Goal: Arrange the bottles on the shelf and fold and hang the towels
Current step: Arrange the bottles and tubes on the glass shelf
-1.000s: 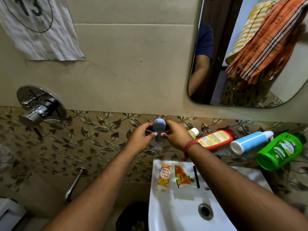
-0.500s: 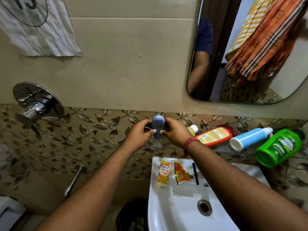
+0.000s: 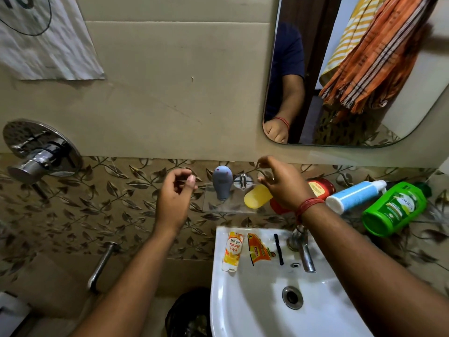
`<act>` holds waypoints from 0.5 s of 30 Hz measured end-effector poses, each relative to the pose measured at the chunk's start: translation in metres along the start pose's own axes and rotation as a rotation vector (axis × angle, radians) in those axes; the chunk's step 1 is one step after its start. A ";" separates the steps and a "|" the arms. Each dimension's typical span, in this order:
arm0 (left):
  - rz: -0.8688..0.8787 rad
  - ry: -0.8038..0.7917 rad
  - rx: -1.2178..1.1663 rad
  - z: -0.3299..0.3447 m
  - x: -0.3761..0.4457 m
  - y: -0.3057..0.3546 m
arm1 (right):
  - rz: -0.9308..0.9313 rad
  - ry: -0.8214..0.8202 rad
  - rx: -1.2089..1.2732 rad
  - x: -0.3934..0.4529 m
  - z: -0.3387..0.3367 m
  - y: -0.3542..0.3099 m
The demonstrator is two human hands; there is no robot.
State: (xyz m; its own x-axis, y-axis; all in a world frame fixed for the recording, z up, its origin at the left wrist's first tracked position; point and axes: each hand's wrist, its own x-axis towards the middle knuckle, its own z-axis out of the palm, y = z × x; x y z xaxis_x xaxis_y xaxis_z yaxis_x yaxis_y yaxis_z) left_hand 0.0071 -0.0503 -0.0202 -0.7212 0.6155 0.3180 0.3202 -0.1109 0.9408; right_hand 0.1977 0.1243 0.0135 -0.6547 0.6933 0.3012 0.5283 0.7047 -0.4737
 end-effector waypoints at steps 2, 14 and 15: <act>0.036 -0.150 0.068 0.007 -0.016 0.004 | -0.041 -0.013 -0.123 -0.005 -0.005 0.009; 0.225 -0.510 0.785 0.095 -0.053 0.004 | -0.260 -0.179 -0.557 -0.022 0.006 0.008; 0.200 -0.504 0.818 0.101 -0.053 0.003 | -0.274 -0.180 -0.562 -0.022 0.008 0.008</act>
State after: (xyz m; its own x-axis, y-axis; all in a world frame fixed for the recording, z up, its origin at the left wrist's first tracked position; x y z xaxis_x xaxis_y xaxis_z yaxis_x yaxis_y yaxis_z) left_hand 0.1086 -0.0049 -0.0461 -0.3212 0.9263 0.1969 0.8718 0.2081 0.4434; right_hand 0.2120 0.1136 -0.0040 -0.8606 0.4753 0.1828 0.4994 0.8579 0.1207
